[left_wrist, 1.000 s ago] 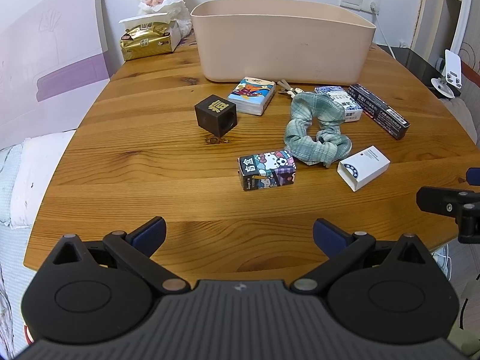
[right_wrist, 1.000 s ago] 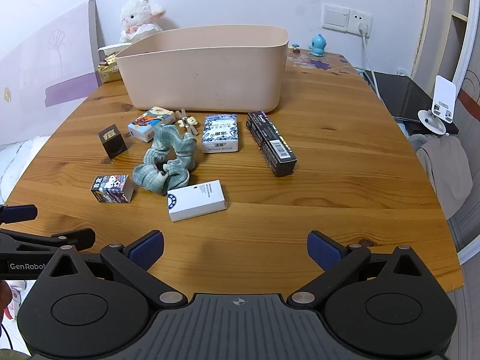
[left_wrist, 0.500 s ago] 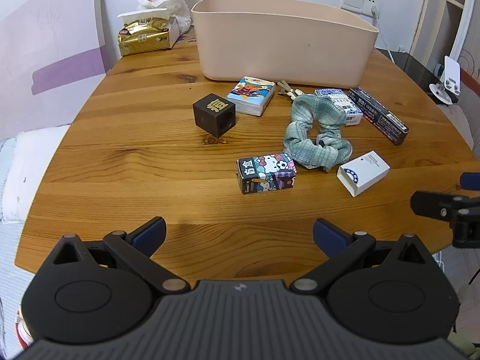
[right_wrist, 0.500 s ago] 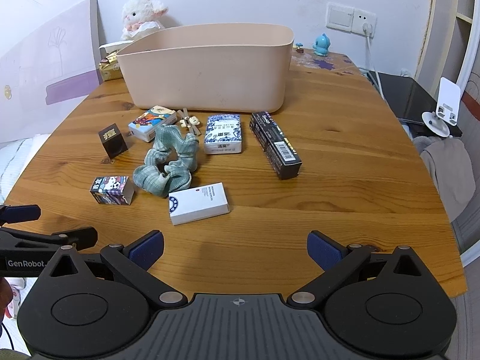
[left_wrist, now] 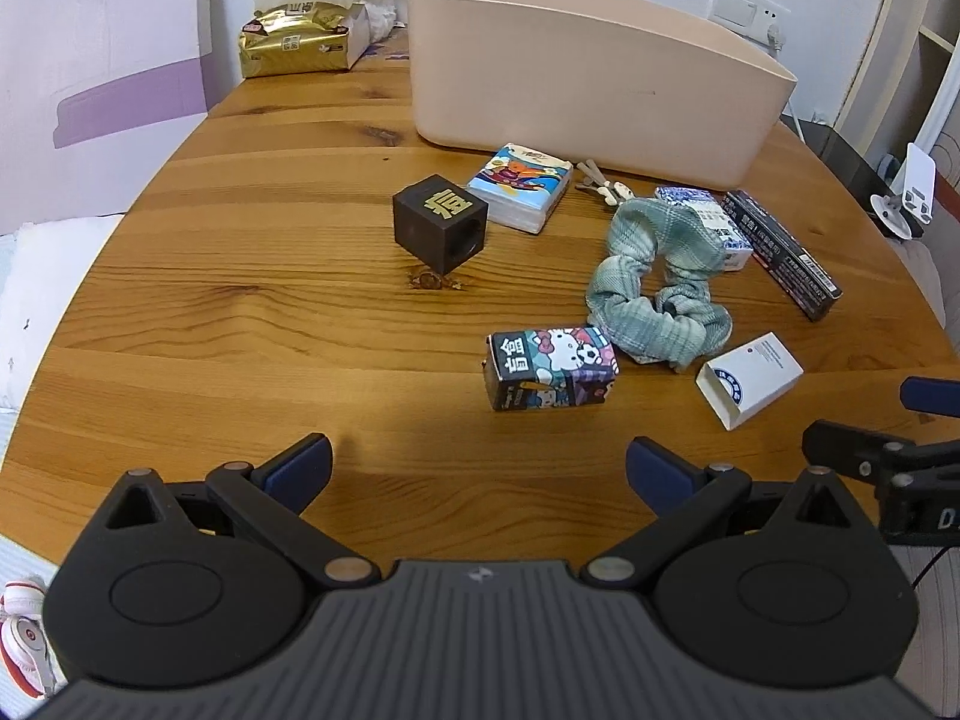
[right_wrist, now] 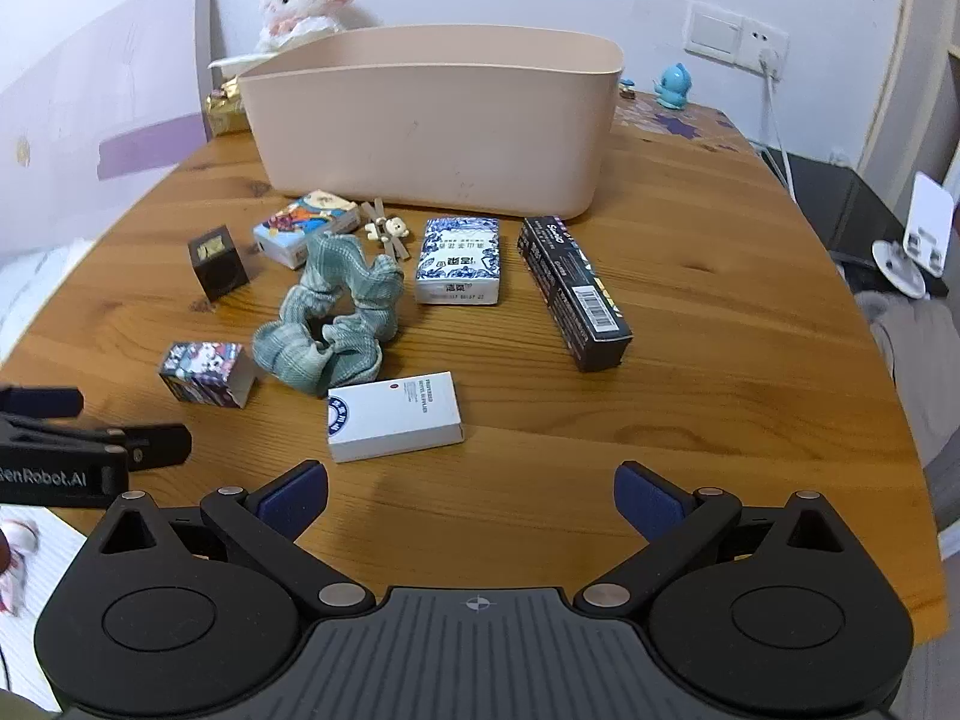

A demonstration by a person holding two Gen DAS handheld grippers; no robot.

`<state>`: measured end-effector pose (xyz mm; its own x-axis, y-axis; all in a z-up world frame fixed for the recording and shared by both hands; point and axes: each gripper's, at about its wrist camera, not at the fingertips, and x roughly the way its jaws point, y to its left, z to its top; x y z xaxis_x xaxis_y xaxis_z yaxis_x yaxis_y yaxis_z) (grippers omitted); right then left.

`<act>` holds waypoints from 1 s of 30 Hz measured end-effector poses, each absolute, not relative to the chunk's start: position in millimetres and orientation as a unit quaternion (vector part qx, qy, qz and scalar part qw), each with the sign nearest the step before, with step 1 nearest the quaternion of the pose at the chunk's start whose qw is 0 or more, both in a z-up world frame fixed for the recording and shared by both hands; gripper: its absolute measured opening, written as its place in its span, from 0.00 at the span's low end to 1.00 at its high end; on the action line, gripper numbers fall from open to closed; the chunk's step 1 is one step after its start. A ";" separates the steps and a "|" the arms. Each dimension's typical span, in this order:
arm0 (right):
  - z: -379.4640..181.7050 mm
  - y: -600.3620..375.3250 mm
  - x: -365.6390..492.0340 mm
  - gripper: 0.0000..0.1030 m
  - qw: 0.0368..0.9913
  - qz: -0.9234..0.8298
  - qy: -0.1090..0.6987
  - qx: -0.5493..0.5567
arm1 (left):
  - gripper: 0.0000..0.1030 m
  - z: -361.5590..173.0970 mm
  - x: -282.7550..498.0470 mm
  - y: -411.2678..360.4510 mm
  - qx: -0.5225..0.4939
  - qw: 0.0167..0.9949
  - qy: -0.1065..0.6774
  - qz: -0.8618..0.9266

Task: Organize objects
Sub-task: 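Move both grippers toward the Hello Kitty box and white medicine box, then grasp the Hello Kitty box with left gripper while right grasps white medicine box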

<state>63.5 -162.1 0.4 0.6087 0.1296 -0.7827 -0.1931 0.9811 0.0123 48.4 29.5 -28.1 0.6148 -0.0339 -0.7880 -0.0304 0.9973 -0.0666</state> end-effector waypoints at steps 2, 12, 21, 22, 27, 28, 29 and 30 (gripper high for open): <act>-3.4 -160.3 66.6 1.00 0.893 0.093 0.437 -0.044 | 1.00 -29.5 51.7 28.5 -0.035 0.898 0.439 -0.004; -23.1 -157.2 84.5 1.00 0.878 0.114 0.463 -0.046 | 1.00 -37.6 73.4 25.9 -0.050 0.894 0.445 -0.018; -27.7 -141.7 93.4 1.00 0.877 0.136 0.455 -0.071 | 1.00 -41.1 87.0 22.9 -0.038 0.899 0.437 -0.008; -27.9 -140.5 94.2 1.00 0.878 0.138 0.454 -0.072 | 1.00 -41.8 87.4 22.4 -0.032 0.899 0.437 -0.004; -28.5 -134.9 97.5 0.98 0.881 0.150 0.442 -0.080 | 0.99 -43.6 85.8 23.7 -0.016 0.902 0.431 0.013; -28.5 -133.8 97.8 0.97 0.881 0.155 0.439 -0.081 | 0.92 -43.3 85.2 23.4 -0.012 0.904 0.428 0.017; -28.3 -132.5 98.2 0.95 0.882 0.159 0.436 -0.082 | 0.87 -42.5 84.5 23.2 -0.005 0.906 0.422 0.021; -27.9 -131.5 98.5 0.92 0.883 0.162 0.433 -0.083 | 0.85 -41.7 84.0 23.7 -0.007 0.907 0.420 0.018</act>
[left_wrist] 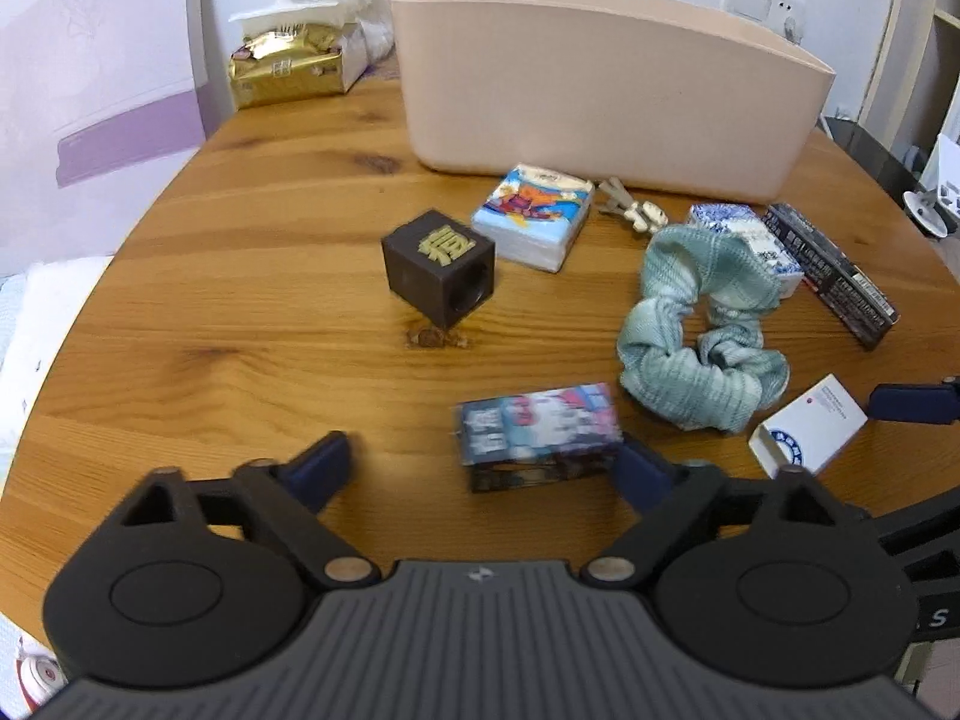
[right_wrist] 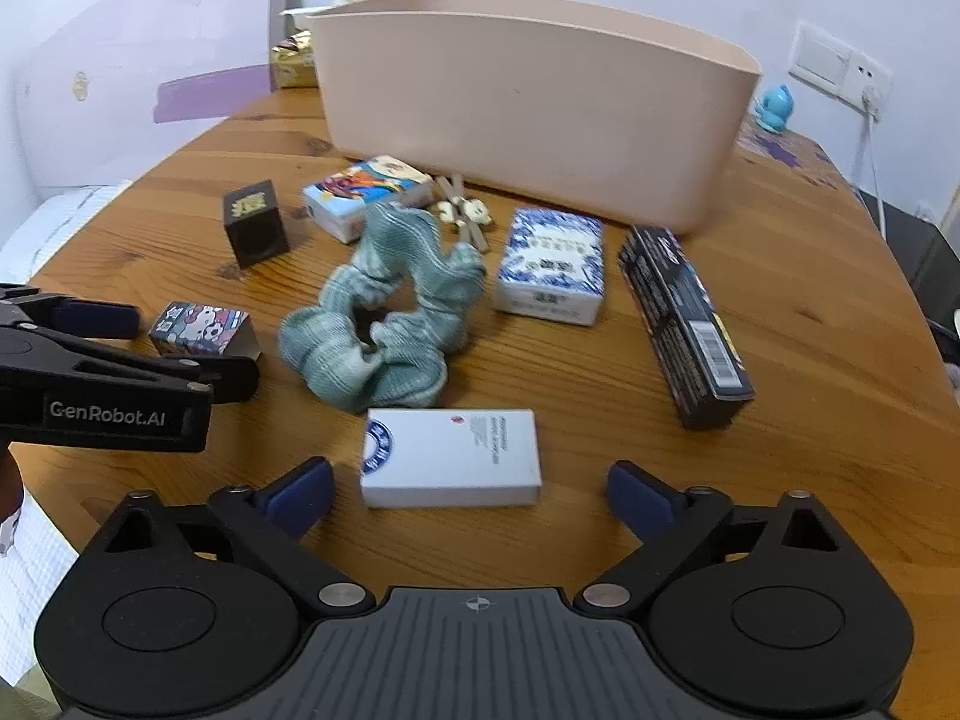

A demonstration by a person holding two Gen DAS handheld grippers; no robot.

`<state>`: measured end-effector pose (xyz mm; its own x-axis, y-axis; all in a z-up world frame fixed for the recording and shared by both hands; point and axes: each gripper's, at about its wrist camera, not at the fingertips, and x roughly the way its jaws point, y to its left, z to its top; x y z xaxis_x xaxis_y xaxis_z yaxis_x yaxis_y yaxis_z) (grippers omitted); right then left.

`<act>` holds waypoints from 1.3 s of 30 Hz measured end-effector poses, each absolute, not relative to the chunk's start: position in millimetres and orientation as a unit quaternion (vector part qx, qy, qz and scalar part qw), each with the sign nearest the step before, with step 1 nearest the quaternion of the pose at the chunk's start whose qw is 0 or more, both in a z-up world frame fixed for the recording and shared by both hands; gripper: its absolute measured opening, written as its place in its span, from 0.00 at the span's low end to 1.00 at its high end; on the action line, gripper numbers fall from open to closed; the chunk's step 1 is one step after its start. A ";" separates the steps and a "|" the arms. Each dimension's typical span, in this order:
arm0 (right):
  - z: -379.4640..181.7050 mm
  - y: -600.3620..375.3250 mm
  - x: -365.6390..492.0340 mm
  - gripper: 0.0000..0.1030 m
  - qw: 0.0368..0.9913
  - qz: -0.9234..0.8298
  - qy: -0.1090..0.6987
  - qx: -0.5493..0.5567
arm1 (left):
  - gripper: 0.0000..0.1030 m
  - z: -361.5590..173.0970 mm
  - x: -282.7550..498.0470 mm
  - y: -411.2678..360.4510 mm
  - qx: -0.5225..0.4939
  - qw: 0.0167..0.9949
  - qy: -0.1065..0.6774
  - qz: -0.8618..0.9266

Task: Organize objects
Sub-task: 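Grasp the Hello Kitty box with left gripper while right grasps white medicine box, then carry both boxes over the beige basket and open both grippers to drop them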

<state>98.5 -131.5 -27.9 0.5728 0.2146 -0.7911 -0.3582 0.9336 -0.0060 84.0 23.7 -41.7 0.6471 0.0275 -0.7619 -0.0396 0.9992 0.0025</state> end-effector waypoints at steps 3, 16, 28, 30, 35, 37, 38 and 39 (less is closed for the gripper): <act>-26.3 -129.4 99.4 0.80 0.886 0.169 0.423 -0.083 | 0.73 -39.4 83.9 24.4 -0.006 0.910 0.415 0.018; -1.8 -147.4 99.8 0.53 0.901 0.166 0.395 -0.065 | 0.52 -20.9 77.7 31.0 -0.010 0.919 0.394 0.012; 77.7 -188.6 142.7 0.53 0.948 0.123 0.289 -0.046 | 0.52 61.5 123.2 36.1 0.008 0.959 0.282 0.024; 86.5 -189.1 155.6 0.53 0.952 0.120 0.277 -0.045 | 0.52 72.9 136.7 33.3 0.011 0.963 0.270 0.021; 100.7 -188.7 191.4 0.53 0.956 0.117 0.267 -0.039 | 0.52 89.4 174.0 22.3 0.019 0.966 0.259 0.011; 101.9 -186.7 205.2 0.53 0.957 0.112 0.265 -0.042 | 0.52 90.8 190.4 18.1 0.014 0.964 0.264 0.006; 102.7 -186.4 213.0 0.53 0.957 0.111 0.265 -0.040 | 0.52 90.1 198.0 15.6 0.015 0.964 0.265 0.006; 103.5 -186.2 221.6 0.53 0.956 0.112 0.268 -0.036 | 0.52 89.0 206.7 12.4 0.019 0.964 0.265 0.008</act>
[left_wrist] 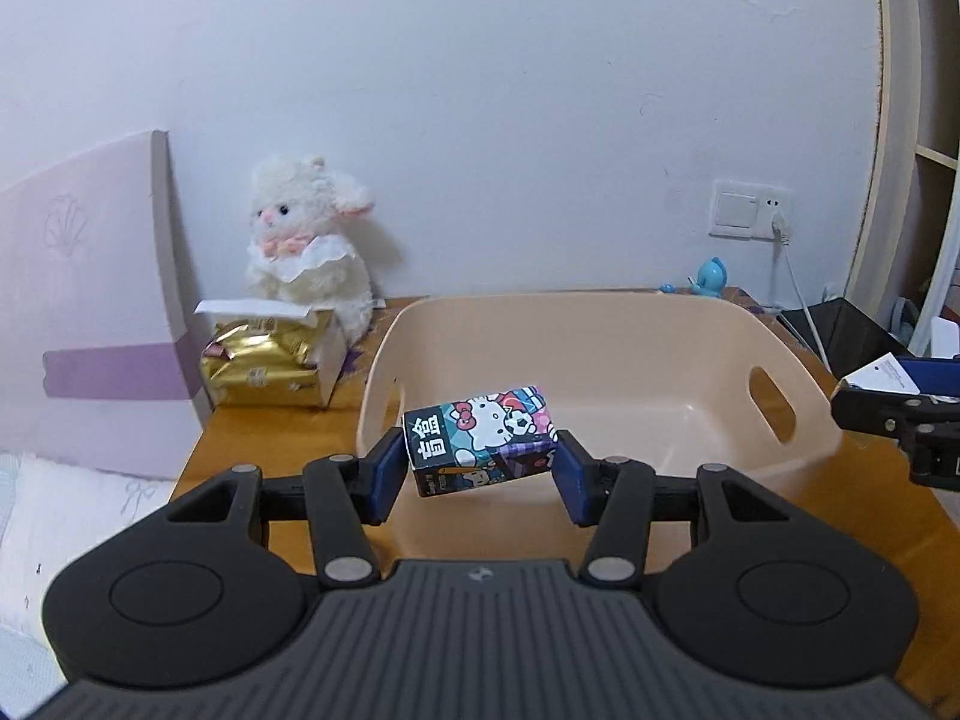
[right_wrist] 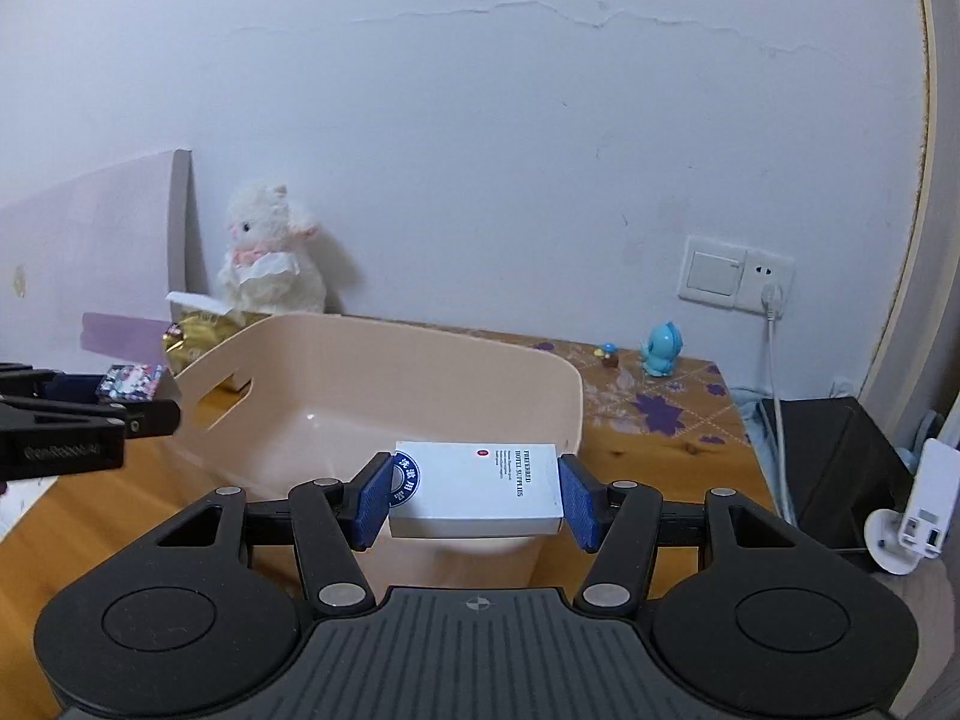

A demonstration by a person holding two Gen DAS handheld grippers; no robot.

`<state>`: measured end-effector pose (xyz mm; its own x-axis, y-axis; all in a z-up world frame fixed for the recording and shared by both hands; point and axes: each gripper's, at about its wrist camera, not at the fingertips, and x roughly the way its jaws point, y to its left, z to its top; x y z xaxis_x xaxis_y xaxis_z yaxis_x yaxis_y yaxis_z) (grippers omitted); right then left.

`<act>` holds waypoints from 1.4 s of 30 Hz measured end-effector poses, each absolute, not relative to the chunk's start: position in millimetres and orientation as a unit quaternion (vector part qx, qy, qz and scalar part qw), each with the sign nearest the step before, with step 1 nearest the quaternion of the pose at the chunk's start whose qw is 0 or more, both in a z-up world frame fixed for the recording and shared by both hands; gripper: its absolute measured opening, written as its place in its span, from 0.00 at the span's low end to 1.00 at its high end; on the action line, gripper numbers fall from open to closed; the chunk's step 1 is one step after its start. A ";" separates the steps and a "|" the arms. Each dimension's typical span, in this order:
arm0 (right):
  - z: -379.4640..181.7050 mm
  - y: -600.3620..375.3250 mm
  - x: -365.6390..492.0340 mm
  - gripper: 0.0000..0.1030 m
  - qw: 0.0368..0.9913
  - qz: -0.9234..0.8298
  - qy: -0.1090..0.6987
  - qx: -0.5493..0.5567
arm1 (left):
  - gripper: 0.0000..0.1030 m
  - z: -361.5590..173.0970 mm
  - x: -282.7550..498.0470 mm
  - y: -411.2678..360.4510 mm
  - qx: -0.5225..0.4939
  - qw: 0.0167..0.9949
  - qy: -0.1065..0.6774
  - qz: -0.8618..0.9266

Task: Organize objects
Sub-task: 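Carry both boxes over the beige basket and open both grippers to drop them, then grasp the black cube with left gripper while right grasps the striped stick box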

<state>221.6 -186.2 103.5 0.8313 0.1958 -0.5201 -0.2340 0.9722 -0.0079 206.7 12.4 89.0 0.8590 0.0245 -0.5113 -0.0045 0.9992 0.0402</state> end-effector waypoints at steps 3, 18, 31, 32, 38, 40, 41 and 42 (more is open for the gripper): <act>102.3 -183.0 243.2 0.53 0.953 0.114 0.279 -0.029 | 0.52 82.0 229.6 5.8 0.031 0.962 0.271 0.009; 55.8 -154.7 304.4 0.60 0.920 0.098 0.369 -0.084 | 0.54 29.4 297.9 -16.0 0.088 0.927 0.365 0.002; 89.9 -171.8 256.9 1.00 0.939 0.113 0.312 -0.089 | 0.88 59.0 253.1 -2.4 0.085 0.943 0.321 -0.016; 91.9 -175.2 252.3 1.00 0.939 0.116 0.311 -0.085 | 0.88 60.8 247.2 -0.2 0.084 0.944 0.318 -0.019; 88.2 -192.0 226.4 1.00 0.935 0.123 0.324 -0.078 | 0.89 64.7 207.2 16.1 0.081 0.945 0.314 -0.030; 80.2 -194.9 219.4 1.00 0.931 0.121 0.334 -0.083 | 0.89 61.8 196.0 20.8 0.085 0.944 0.317 -0.031; 75.5 -196.7 216.5 1.00 0.929 0.121 0.339 -0.085 | 0.89 59.8 191.6 23.3 0.086 0.943 0.319 -0.031; 70.3 -198.6 214.0 1.00 0.926 0.121 0.346 -0.086 | 0.89 57.0 187.3 26.2 0.086 0.942 0.322 -0.032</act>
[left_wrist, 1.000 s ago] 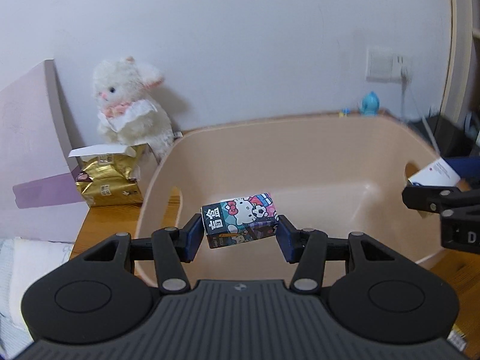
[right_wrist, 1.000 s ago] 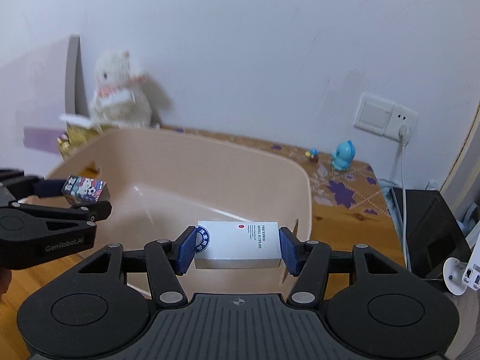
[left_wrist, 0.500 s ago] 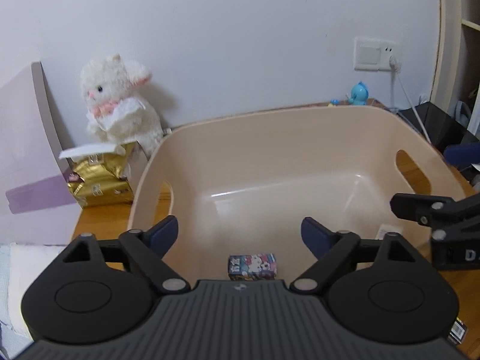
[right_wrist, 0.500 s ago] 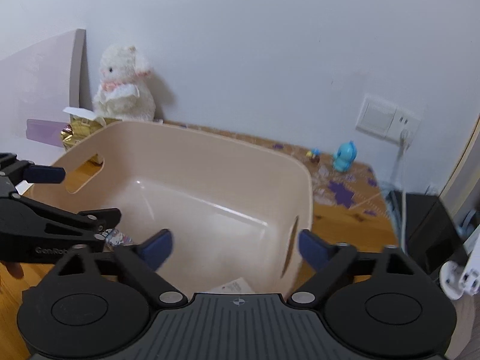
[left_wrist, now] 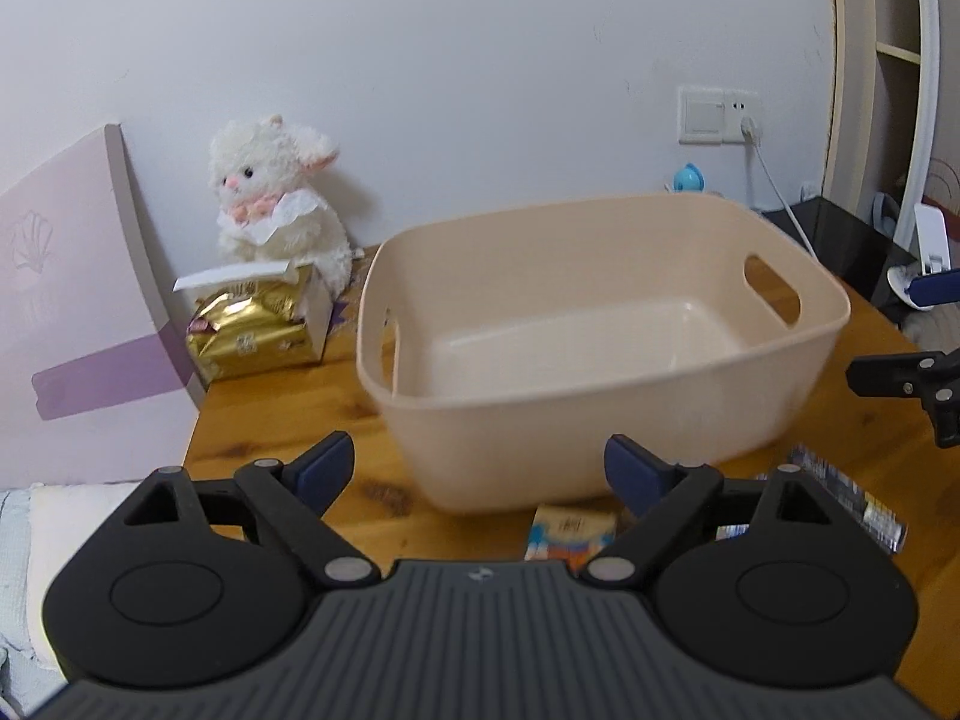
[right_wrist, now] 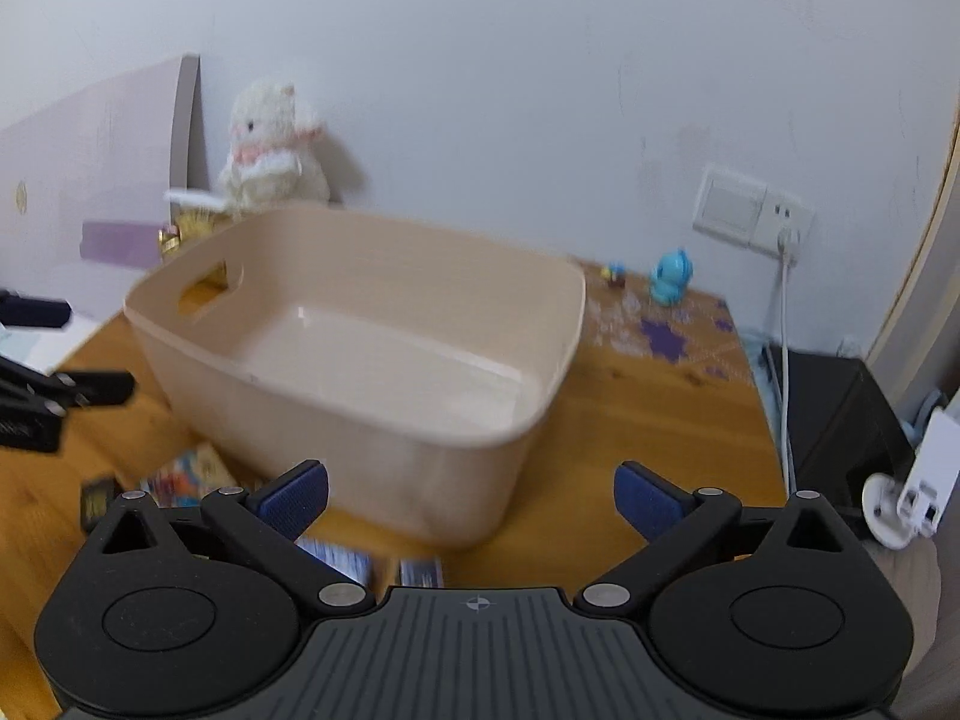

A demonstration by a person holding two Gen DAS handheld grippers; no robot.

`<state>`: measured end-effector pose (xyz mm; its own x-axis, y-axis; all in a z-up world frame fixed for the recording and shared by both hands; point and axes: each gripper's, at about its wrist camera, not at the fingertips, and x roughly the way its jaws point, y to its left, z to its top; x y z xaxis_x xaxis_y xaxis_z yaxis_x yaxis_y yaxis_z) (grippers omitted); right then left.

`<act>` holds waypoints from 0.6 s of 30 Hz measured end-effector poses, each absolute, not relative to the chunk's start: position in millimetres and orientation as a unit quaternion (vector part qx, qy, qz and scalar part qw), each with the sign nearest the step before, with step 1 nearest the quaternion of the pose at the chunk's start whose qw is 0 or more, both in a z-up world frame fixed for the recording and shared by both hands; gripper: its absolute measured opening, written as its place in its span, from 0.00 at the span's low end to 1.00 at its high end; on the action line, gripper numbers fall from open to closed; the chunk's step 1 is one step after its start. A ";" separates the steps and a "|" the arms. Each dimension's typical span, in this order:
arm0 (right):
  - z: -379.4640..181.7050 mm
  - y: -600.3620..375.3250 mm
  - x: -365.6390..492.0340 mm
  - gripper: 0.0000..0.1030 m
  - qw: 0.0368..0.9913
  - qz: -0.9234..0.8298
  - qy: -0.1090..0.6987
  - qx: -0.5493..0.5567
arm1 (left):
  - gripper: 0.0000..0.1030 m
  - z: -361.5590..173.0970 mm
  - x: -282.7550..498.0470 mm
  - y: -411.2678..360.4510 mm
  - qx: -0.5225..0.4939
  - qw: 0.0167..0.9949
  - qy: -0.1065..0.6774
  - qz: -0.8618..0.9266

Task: Organize objects
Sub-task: 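Grasp the black cube with left gripper while right grasps the striped stick box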

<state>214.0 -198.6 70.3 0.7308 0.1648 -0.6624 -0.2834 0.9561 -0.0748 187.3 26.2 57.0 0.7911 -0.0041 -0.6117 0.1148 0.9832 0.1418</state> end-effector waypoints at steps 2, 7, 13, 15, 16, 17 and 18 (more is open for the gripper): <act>59.9 -202.5 210.0 1.00 0.922 0.118 0.359 -0.086 | 0.89 51.3 181.7 31.0 0.086 0.940 0.329 -0.034; 31.7 -213.8 201.5 1.00 0.908 0.115 0.395 -0.081 | 0.89 28.8 168.8 41.8 0.094 0.926 0.363 -0.050; 6.1 -220.4 192.0 1.00 0.891 0.118 0.428 -0.091 | 0.89 3.7 158.6 55.4 0.102 0.909 0.396 -0.077; -0.3 -220.5 190.3 1.00 0.886 0.119 0.437 -0.095 | 0.89 -3.2 158.3 58.8 0.105 0.904 0.406 -0.084; -3.1 -220.6 190.0 1.00 0.885 0.121 0.440 -0.096 | 0.89 -6.1 158.7 59.6 0.106 0.901 0.411 -0.087; -5.3 -219.9 189.4 0.99 0.883 0.122 0.442 -0.098 | 0.89 -8.9 159.8 60.6 0.106 0.899 0.415 -0.089; -7.8 -218.9 189.4 0.97 0.883 0.122 0.443 -0.098 | 0.89 -12.4 160.8 61.6 0.105 0.897 0.420 -0.091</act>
<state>189.4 -218.9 -7.8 0.5769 0.1283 -0.8067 -0.3024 0.9510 -0.0650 160.8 61.6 -12.4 0.6311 -0.0748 -0.7721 0.2507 0.9616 0.1117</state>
